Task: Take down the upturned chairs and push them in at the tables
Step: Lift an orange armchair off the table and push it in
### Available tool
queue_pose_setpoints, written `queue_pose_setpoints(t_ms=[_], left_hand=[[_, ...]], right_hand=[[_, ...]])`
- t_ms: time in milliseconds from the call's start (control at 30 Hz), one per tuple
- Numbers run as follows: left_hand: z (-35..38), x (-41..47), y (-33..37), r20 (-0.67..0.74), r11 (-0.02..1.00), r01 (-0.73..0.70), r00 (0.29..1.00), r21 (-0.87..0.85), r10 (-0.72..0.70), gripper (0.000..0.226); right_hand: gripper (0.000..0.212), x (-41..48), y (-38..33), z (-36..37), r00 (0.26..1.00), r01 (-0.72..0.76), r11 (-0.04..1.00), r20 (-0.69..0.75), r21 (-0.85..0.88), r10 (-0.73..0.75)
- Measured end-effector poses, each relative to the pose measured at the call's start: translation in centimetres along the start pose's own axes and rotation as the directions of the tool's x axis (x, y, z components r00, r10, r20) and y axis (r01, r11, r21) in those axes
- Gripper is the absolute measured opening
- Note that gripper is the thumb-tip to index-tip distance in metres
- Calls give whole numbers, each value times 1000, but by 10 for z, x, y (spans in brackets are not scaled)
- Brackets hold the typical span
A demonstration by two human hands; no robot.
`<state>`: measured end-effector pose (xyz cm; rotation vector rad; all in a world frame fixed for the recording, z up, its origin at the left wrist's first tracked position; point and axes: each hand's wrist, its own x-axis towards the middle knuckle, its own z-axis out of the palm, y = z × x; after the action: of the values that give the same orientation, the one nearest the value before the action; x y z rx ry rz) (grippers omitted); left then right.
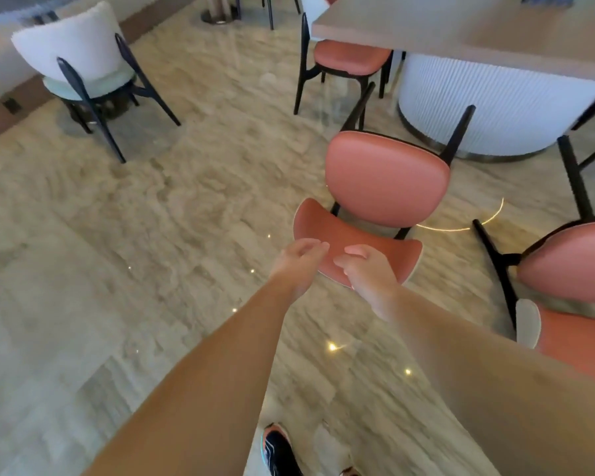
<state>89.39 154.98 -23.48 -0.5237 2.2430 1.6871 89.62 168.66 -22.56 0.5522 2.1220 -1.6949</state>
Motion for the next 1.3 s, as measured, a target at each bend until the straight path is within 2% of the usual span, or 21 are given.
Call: queue_pose_setpoints(t_ms=[67,133,167,233,367,567,800,933,1100,1200,1300], left_hand=[[11,16,-1,72,1000,22,997,20,-23,26],[24,33,-2,126,1000,12,992,29,-15,22],[29,42,-3,146,999,0,989,42,-6,21],[37,59,-4,185,998,-1,983,63,-11,18],[47,91,-11,213,993,66,973,102,-86,11],[72,155,-3,295,977,32,951,211,-95,25],[108,265,-3,345,950,-31,935,311,-83,24],[126,333,-38,331,939,-15,938,343,-106,26],[167,421,-128,386,917,-4,908,399,-164,23],[195,476,-185,439,902,-29,880,431,-181,33],[220,536,-247,500,874,-155,859,461,-111,37]], right_hand=[[45,8,3,6,999,-20,1000,-37,15,21],[23,19,4,12,997,-34,999,-73,30,36],[18,26,5,14,995,-45,999,-91,28,48],[20,42,9,12,988,-77,995,-128,65,85],[41,73,27,-1,959,-161,977,-211,140,189],[41,142,42,-20,920,-219,944,-270,246,284],[38,263,42,-25,907,-239,943,-293,234,302],[38,330,74,-22,888,-288,934,-307,210,343],[37,415,158,11,872,-332,901,-273,279,406],[40,476,215,33,852,-338,892,-307,299,425],[26,542,280,43,862,-281,935,-372,217,345]])
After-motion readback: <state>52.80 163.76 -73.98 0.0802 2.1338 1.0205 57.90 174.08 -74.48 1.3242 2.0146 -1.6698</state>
